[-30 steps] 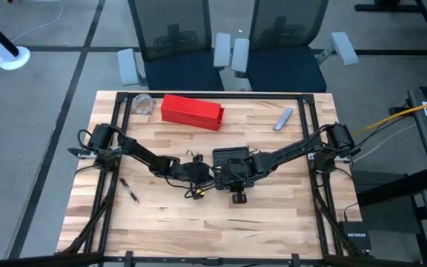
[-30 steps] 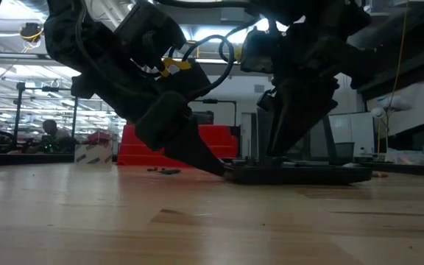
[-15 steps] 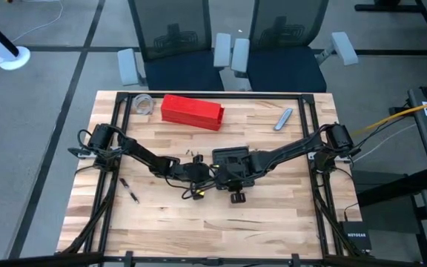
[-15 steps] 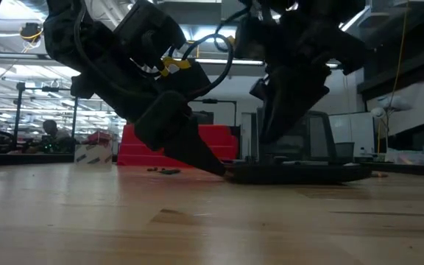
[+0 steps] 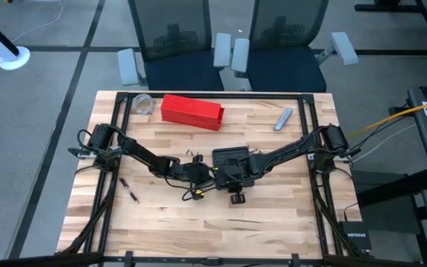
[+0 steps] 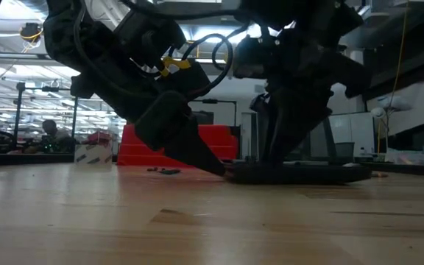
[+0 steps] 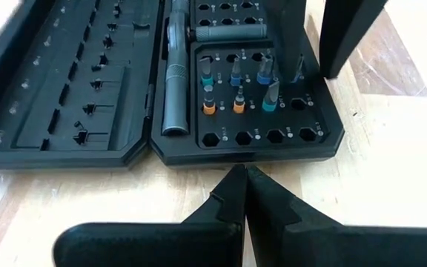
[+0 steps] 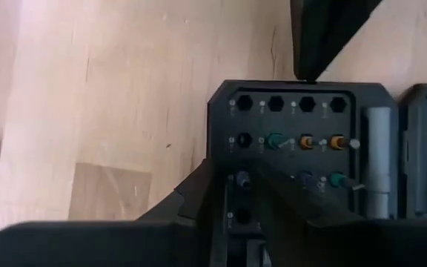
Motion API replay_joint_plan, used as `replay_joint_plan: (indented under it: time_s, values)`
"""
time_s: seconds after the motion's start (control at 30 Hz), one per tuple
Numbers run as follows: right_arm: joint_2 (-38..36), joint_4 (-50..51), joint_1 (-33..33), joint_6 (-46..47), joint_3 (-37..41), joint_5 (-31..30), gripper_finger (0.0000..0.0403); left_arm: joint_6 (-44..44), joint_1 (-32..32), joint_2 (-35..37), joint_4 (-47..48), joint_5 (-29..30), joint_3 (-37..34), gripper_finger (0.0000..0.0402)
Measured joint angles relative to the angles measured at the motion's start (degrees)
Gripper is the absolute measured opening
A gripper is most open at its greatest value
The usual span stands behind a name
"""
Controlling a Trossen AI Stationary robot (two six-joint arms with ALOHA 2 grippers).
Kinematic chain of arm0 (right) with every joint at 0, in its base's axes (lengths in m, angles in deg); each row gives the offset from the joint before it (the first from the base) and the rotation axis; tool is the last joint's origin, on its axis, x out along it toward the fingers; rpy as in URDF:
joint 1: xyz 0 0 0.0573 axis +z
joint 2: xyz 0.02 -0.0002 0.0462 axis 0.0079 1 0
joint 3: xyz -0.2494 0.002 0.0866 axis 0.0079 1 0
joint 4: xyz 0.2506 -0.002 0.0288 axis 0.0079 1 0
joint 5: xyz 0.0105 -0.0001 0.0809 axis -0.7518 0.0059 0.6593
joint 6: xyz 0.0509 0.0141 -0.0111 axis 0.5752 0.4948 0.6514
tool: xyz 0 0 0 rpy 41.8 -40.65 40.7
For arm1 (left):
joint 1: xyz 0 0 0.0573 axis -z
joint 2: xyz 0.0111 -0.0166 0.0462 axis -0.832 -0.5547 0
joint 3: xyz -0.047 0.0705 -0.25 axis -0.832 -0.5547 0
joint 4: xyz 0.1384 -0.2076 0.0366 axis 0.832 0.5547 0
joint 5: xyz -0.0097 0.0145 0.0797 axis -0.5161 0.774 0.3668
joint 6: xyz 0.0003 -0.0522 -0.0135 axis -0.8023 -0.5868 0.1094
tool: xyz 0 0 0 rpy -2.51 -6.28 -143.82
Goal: Prefit tool cases
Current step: Remove the screwdriver bit from the tool case
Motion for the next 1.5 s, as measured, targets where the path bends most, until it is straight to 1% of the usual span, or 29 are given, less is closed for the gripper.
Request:
replay_joint_plan:
  time_s: [0.13, 0.2, 0.23, 0.33, 0.37, 0.47, 0.67, 0.9, 1.0, 1.03, 1.1, 1.17, 1.33, 1.43, 1.5]
  values:
    - [0.7, -0.2, 0.0, 0.0, -0.1, 0.1, 0.009, 0.6, 0.0, 0.0, 0.0, 0.0, 0.0, 0.0]
    - [0.8, 0.0, 0.0, 0.0, -0.1, 0.0, 0.0079, 2.3, 0.0, 0.4, 0.1, 0.0, 0.0, 0.0]
    - [0.8, 0.1, 0.0, 0.0, -0.1, 0.0, 0.0068, 2.9, 0.0, 0.9, 0.3, 0.0, 0.0, 0.0]
    - [0.8, 1.6, 0.0, 0.0, -0.3, 0.0, 0.0018, 3.4, 0.0, 3.3, 1.0, 0.1, 0.0, 0.0]
    - [0.8, 2.6, 0.0, 0.0, -0.5, 0.0, 0.0013, 3.5, 0.1, 4.1, 1.8, 0.9, 0.0, 0.0]
    - [0.7, 4.3, 0.0, 0.0, -1.1, -0.6, 0.001, 4.5, 0.1, 4.9, 4.0, 2.1, 0.0, 0.0]
    - [0.8, 5.0, -0.5, -0.4, -3.8, -1.0, 0.0004, 5.1, 0.1, 5.0, 4.2, 2.2, -0.1, 0.0]
    - [0.7, 6.4, -2.8, -1.7, -6.0, -1.0, 0.0002, 5.2, 0.1, 5.2, 4.4, 2.7, -0.1, 0.0]
    - [-0.3, 10.9, -4.2, -1.6, -5.9, -1.1, 0.0002, 6.5, 0.1, 5.7, 5.0, 3.4, -0.1, 0.0]
    - [-1.2, 12.5, -4.7, -1.6, -5.9, -1.6, 0.0001, 6.5, 0.1, 6.1, 5.5, 3.6, -0.1, 0.0]
    - [-3.5, 15.5, -5.7, -2.1, -5.3, -4.9, 0.0001, 6.5, 0.1, 6.6, 6.2, 3.8, -0.1, 0.0]
    - [-6.9, 17.1, -7.2, -2.4, -3.2, -6.9, 0.0001, 6.5, 0.0, 7.0, 6.6, 3.7, 0.0, 0.0]
    - [-16.7, 17.0, -11.6, 2.1, 2.8, -8.2, 0.0001, 6.7, -0.3, 7.2, 7.4, 3.8, -0.1, 0.0]
    - [-21.7, 17.8, -13.7, 5.6, 8.3, -10.8, 0.0001, 6.7, -0.3, 7.2, 7.2, 3.8, -0.1, 0.0]
    - [-24.1, 17.5, -15.5, 8.6, 13.2, -11.2, 0.0, 6.5, -0.3, 7.4, 7.5, 4.3, -0.1, 0.0]
